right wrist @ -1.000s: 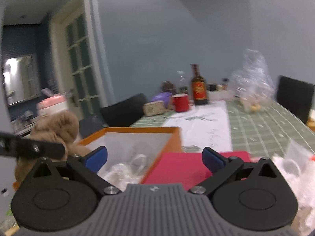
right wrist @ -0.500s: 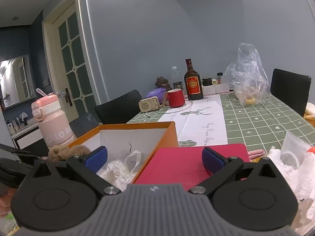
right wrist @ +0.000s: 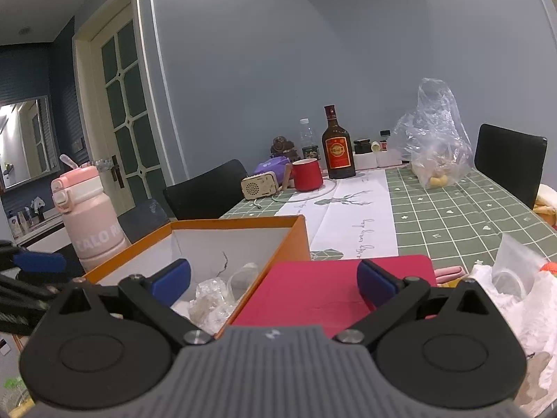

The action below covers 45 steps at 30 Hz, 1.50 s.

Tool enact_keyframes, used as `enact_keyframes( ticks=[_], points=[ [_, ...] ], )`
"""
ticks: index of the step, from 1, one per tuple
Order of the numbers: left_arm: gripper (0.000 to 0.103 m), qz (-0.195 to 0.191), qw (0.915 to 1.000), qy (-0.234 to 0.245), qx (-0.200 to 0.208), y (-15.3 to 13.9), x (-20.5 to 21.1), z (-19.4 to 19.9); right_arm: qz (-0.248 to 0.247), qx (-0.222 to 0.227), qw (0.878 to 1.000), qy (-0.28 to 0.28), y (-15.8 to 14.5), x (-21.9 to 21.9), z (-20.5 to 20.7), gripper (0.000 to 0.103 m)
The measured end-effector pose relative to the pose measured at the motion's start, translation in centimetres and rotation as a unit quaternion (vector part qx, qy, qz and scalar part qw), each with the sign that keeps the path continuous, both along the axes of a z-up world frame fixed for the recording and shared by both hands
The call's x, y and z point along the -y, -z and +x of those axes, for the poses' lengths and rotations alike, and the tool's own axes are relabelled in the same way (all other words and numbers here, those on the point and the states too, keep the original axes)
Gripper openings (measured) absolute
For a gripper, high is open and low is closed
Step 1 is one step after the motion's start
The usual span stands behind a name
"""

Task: Organize soft objects
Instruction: 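Move both grippers from the box toward the white tissues and orange crocheted ball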

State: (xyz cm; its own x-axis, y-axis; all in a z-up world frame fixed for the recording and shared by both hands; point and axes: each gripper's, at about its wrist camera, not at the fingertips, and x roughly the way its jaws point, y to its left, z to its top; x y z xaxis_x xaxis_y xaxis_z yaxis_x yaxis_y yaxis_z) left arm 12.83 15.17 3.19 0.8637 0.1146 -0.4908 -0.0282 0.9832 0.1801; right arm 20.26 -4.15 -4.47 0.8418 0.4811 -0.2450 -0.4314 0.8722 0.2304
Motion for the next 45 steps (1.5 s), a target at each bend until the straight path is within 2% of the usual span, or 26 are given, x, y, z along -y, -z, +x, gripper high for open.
enact_keyframes(
  ticks=[4,11,18,24,29,33,37,42,45],
  points=[
    [0.102,-0.008,0.9998,-0.008,0.018,-1.3,0.3,-1.0,0.008,0.000,1.000,-0.002,0.1,0.1,0.1,0.100],
    [0.102,0.010,0.9990,-0.016,0.041,-3.4,1.6,-3.2,0.020,0.002,1.000,-0.007,0.1,0.3,0.0,0.100],
    [0.102,0.059,0.9947,-0.015,0.083,-5.0,3.9,-6.6,0.030,0.021,0.999,-0.028,0.0,0.0,-0.5,0.100],
    [0.102,0.048,0.9938,-0.020,0.098,-6.7,4.8,-9.5,0.052,0.034,0.997,-0.054,-0.9,0.7,-1.8,0.100],
    [0.102,0.044,0.9914,-0.003,0.124,-8.3,6.3,-12.0,0.080,0.056,0.993,-0.068,-2.5,3.6,-4.9,0.100],
    [0.102,0.030,0.9898,0.014,0.138,-9.5,8.3,-13.1,0.059,0.086,0.993,-0.047,-4.2,6.2,-7.2,0.100],
    [0.102,-0.004,0.9893,0.045,0.138,-10.3,10.9,-13.8,0.052,0.116,0.992,-0.011,-5.2,9.7,-8.6,0.100],
    [0.102,-0.024,0.9817,0.094,0.164,-10.7,14.6,-14.4,0.050,0.113,0.992,0.040,-5.3,15.0,-8.3,0.100],
    [0.102,-0.052,0.9762,0.119,0.174,-10.5,16.7,-13.8,0.044,0.107,0.990,0.081,-5.0,17.9,-7.8,0.100]
  ],
)
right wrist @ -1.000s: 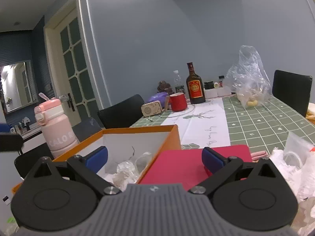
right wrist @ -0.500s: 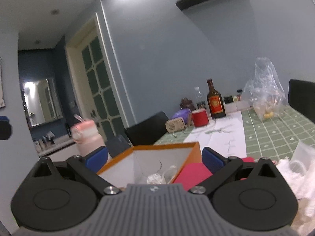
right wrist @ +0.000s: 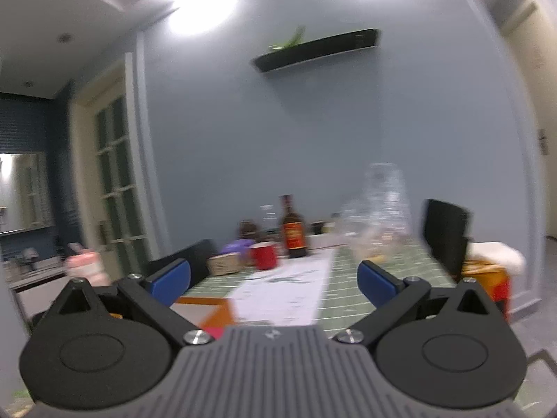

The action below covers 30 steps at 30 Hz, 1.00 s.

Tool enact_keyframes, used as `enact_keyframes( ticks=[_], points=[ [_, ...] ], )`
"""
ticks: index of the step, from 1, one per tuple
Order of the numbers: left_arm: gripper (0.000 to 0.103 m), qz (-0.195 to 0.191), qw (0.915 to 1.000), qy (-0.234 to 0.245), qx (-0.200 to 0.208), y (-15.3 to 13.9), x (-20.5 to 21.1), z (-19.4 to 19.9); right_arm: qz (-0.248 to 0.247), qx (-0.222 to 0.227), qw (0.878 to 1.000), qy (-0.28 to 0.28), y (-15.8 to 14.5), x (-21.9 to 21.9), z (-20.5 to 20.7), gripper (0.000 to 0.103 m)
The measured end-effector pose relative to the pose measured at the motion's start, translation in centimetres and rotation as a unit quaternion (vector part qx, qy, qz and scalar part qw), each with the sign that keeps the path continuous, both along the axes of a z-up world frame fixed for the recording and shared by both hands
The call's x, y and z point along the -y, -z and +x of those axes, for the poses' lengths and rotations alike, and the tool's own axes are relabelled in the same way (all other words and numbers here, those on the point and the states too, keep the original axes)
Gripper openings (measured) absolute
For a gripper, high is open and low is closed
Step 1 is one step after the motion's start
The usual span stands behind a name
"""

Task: Organize soft objects
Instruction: 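Move both grippers from the box toward the white tissues and orange crocheted ball, then grasp the crumpled white tissue with the left gripper while the right approaches the orange ball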

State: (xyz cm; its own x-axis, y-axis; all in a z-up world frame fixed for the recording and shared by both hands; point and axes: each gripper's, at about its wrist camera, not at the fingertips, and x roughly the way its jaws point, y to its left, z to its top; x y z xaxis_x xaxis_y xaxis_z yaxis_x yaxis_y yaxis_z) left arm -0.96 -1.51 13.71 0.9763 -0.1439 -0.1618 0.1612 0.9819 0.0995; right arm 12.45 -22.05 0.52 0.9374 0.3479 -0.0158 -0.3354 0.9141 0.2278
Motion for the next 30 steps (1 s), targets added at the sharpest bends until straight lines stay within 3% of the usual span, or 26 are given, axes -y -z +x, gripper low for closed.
enact_keyframes(
  ticks=[4,9,14,16,18,22,25,30],
  points=[
    [0.102,-0.025,0.9991,0.032,-0.009,1.3,2.7,1.9,0.001,-0.022,0.998,0.056,0.9,3.5,1.8,0.100],
    [0.102,-0.012,0.9987,0.039,-0.030,4.6,6.1,5.1,-0.002,-0.069,0.993,0.095,3.5,5.7,6.1,0.100],
    [0.102,0.037,0.9954,0.063,-0.062,8.9,9.6,8.4,-0.027,-0.098,0.988,0.117,7.4,6.1,9.3,0.100],
    [0.102,0.046,0.9919,0.086,-0.081,10.5,10.4,9.7,-0.049,-0.127,0.983,0.121,8.1,6.0,10.2,0.099],
    [0.102,0.060,0.9897,0.092,-0.091,12.1,11.0,11.0,-0.049,-0.126,0.983,0.124,8.4,6.6,9.8,0.099],
    [0.102,0.095,0.9870,0.077,-0.105,15.0,12.0,13.3,-0.033,-0.152,0.976,0.154,9.2,8.3,10.3,0.099],
    [0.102,0.138,0.9790,0.099,-0.113,17.0,13.4,15.1,-0.019,-0.163,0.971,0.172,9.9,9.4,10.3,0.099],
    [0.102,0.160,0.9678,0.129,-0.145,19.9,15.3,17.6,0.041,-0.185,0.967,0.168,10.5,10.3,10.3,0.100]
  ],
)
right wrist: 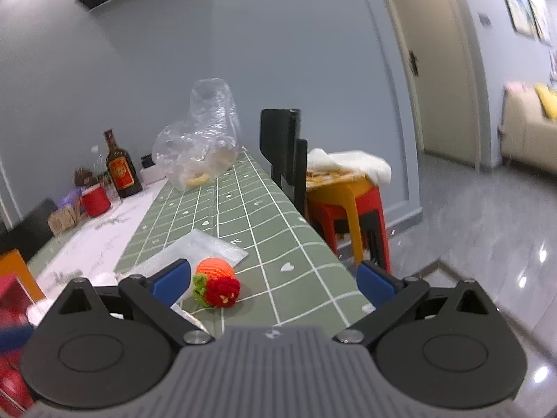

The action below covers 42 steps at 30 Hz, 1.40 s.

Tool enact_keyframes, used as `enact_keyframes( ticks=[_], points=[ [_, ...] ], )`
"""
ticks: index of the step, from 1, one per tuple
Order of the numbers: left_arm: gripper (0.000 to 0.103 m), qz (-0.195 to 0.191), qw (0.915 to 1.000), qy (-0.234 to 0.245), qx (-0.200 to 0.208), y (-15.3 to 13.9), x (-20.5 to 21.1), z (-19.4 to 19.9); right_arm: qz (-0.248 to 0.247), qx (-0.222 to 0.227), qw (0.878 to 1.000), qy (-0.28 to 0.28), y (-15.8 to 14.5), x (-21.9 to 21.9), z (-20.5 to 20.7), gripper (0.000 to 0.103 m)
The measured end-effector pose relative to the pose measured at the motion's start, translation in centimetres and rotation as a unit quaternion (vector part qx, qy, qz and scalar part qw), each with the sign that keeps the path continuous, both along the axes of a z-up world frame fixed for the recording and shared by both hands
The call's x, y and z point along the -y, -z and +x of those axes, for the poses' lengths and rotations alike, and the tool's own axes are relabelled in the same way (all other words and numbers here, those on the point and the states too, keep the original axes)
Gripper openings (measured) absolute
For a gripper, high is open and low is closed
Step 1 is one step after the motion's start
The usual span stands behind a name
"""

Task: Organize soft objects
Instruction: 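Grasp the crumpled white tissue with the left gripper while the right approaches the orange ball, then grasp the orange crocheted ball with red flower with the right gripper while the left holds the tissue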

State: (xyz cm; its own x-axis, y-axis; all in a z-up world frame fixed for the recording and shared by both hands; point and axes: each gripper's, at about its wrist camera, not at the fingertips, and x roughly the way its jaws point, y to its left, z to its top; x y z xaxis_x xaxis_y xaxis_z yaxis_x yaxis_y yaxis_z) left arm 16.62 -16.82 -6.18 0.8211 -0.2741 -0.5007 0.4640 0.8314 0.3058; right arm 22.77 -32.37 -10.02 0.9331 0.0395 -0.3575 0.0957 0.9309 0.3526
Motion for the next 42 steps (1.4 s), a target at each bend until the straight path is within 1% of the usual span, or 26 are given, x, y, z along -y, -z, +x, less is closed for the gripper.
enact_keyframes(
  ticks=[2,3,5,6,7,8,9,10,11,12,15,18,20,23,24,25,27,28,29,33,35,37,39,40,41,42],
  points=[
    [0.102,0.014,0.9998,-0.015,-0.004,1.1,0.5,0.8,0.022,-0.003,1.000,-0.009,0.2,-0.1,0.1,0.099],
    [0.102,0.019,0.9995,-0.024,-0.001,1.5,0.6,1.1,0.022,-0.006,1.000,-0.008,0.2,-0.3,0.1,0.099],
    [0.102,0.026,0.9987,-0.043,0.003,2.1,0.6,1.9,0.002,-0.007,1.000,-0.007,0.1,-0.8,0.1,0.099],
    [0.099,0.030,0.9983,-0.050,0.003,2.2,0.6,2.1,-0.007,-0.006,1.000,-0.005,0.1,-1.0,0.0,0.099],
    [0.088,0.031,0.9979,-0.056,0.000,2.3,0.4,2.3,-0.015,-0.005,1.000,-0.003,0.0,-1.2,0.0,0.099],
    [0.080,0.028,0.9977,-0.061,-0.003,2.4,0.2,2.5,-0.019,-0.004,1.000,-0.004,0.0,-1.4,-0.1,0.099],
    [0.073,0.021,0.9976,-0.066,-0.006,2.4,-0.1,2.6,-0.019,-0.004,1.000,-0.005,0.1,-1.3,-0.1,0.099],
    [0.068,0.015,0.9973,-0.071,-0.010,2.4,-0.3,2.8,-0.014,-0.004,1.000,-0.007,0.1,-1.3,-0.1,0.099],
    [0.052,0.011,0.9968,-0.077,-0.013,2.4,-0.6,2.9,-0.009,-0.005,1.000,-0.008,0.1,-1.2,-0.1,0.099],
    [0.040,0.010,0.9963,-0.084,-0.014,2.4,-0.7,2.9,-0.005,-0.006,1.000,-0.009,0.2,-1.2,-0.1,0.099],
    [0.032,-0.002,0.9964,-0.085,-0.007,2.2,-1.3,2.9,-0.002,-0.011,1.000,-0.010,0.4,-1.0,0.1,0.099],
    [0.030,-0.025,0.9961,-0.084,-0.011,2.2,-1.9,2.9,-0.005,-0.014,1.000,-0.010,0.4,-1.2,0.2,0.099],
    [0.030,-0.041,0.9950,-0.089,-0.016,2.0,-2.2,3.0,0.012,-0.011,1.000,-0.020,0.3,-1.3,0.2,0.099],
    [0.030,-0.091,0.9897,-0.104,-0.037,1.7,-3.2,3.5,0.029,0.003,0.998,-0.046,0.1,-1.7,0.2,0.099],
    [0.030,-0.110,0.9870,-0.109,-0.042,1.6,-3.6,3.6,0.029,-0.002,0.998,-0.050,0.1,-1.8,0.7,0.099],
    [0.030,-0.129,0.9840,-0.113,-0.047,1.5,-4.1,3.7,0.019,-0.018,0.999,-0.048,0.2,-2.2,1.3,0.099],
    [0.030,-0.163,0.9779,-0.114,-0.063,1.6,-4.9,3.9,-0.016,-0.068,0.997,-0.041,0.2,-3.2,3.2,0.099],
    [0.030,-0.175,0.9750,-0.118,-0.070,1.7,-5.2,4.0,-0.034,-0.076,0.996,-0.044,0.1,-3.8,4.0,0.096],
    [0.030,-0.180,0.9734,-0.121,-0.074,1.7,-5.4,4.1,-0.049,-0.072,0.995,-0.050,0.0,-4.1,4.4,0.094],
    [0.030,-0.198,0.9688,-0.129,-0.075,1.8,-5.7,4.0,-0.109,-0.039,0.989,-0.090,-0.3,-6.1,5.9,0.095],
    [0.030,-0.205,0.9668,-0.132,-0.076,2.1,-5.8,4.0,-0.116,-0.032,0.987,-0.105,0.0,-6.6,6.5,0.096],
    [0.030,-0.204,0.9677,-0.132,-0.068,2.4,-5.8,3.9,-0.124,-0.042,0.987,-0.093,0.8,-7.0,7.1,0.096],
    [0.030,-0.204,0.9682,-0.133,-0.059,2.8,-5.6,3.6,-0.123,-0.058,0.986,-0.096,2.0,-7.1,7.6,0.095],
    [0.030,-0.201,0.9695,-0.130,-0.053,3.0,-5.4,3.5,-0.123,-0.076,0.984,-0.100,2.4,-7.1,8.0,0.092],
    [0.030,-0.201,0.9698,-0.126,-0.057,3.0,-5.4,3.6,-0.118,-0.082,0.984,-0.101,2.5,-6.9,8.3,0.087],
    [0.030,-0.205,0.9687,-0.126,-0.060,3.0,-5.5,3.7,-0.114,-0.076,0.985,-0.102,2.4,-6.8,8.2,0.086]
  ],
)
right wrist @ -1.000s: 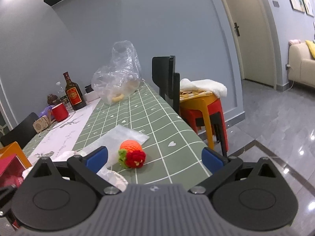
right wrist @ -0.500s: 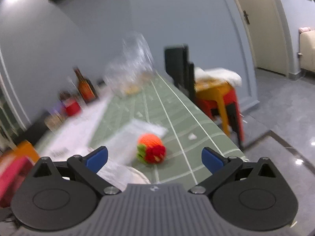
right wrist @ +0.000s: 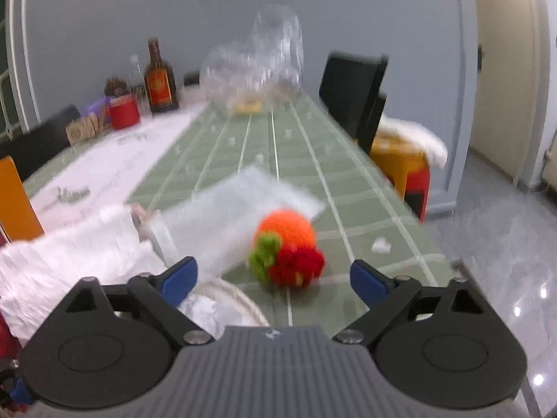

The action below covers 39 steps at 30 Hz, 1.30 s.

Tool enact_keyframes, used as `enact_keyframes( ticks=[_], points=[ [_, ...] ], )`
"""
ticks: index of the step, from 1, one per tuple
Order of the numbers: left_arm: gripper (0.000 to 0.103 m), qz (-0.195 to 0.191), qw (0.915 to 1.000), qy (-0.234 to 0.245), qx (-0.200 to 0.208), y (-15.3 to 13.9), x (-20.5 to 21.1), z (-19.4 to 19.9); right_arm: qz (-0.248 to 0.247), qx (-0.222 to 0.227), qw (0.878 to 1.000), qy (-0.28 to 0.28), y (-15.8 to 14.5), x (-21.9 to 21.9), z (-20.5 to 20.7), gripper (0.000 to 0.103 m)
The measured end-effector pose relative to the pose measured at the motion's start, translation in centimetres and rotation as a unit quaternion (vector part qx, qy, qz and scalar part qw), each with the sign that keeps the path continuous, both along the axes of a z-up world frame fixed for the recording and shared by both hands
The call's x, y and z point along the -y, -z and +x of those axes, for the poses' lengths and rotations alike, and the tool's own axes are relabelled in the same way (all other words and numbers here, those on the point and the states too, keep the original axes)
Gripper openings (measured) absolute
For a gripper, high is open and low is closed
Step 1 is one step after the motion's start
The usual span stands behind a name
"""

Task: Organize soft objects
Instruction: 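Grasp the orange crocheted ball with red flower with the right gripper while the left holds the tissue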

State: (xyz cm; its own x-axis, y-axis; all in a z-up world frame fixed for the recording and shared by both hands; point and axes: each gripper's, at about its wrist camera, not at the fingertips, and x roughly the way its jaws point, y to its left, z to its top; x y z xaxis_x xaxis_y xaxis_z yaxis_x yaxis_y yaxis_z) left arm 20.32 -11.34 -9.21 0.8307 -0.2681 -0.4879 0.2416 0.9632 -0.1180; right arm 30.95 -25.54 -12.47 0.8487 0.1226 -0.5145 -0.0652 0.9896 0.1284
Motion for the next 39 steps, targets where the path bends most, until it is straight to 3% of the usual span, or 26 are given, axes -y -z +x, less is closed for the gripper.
enact_keyframes(
  ticks=[3,8,12,18,25,27,28,31,36,39],
  points=[
    [0.030,-0.016,0.9998,0.001,-0.007,0.0,-0.5,0.3,-0.009,-0.003,1.000,-0.010,0.1,-0.3,0.0,0.072],
    [0.031,-0.015,0.9998,-0.001,-0.012,0.1,-0.4,0.4,0.019,-0.010,0.999,-0.026,0.4,0.0,0.0,0.019],
    [0.031,-0.004,0.9999,-0.005,-0.010,0.1,0.0,0.4,0.027,-0.010,0.999,-0.028,0.3,0.0,-0.2,0.008],
    [0.030,-0.011,0.9998,-0.005,-0.013,0.2,0.1,0.4,0.028,0.000,0.999,-0.016,0.0,0.9,-1.1,0.008],
    [0.030,-0.024,0.9995,-0.004,-0.018,0.3,-0.4,0.5,0.086,0.018,0.996,0.001,-0.3,3.0,-1.5,0.013],
    [0.030,-0.024,0.9995,-0.005,-0.018,0.3,-0.4,0.5,0.096,0.030,0.995,0.007,-0.4,3.1,-1.5,0.036],
    [0.030,-0.025,0.9995,-0.004,-0.019,0.2,-0.5,0.6,0.094,0.044,0.995,0.011,-0.5,2.9,-1.4,0.055],
    [0.030,-0.034,0.9992,-0.002,-0.023,0.3,-0.8,0.8,0.074,0.035,0.996,0.020,-0.6,1.9,0.0,0.056],
    [0.030,-0.037,0.9990,0.001,-0.025,0.3,-0.9,0.8,0.107,0.018,0.994,0.016,-0.1,1.8,1.7,0.057],
    [0.030,-0.037,0.9990,0.001,-0.026,0.3,-0.9,0.8,0.084,0.010,0.996,0.009,0.2,1.4,2.6,0.061]
  ],
)
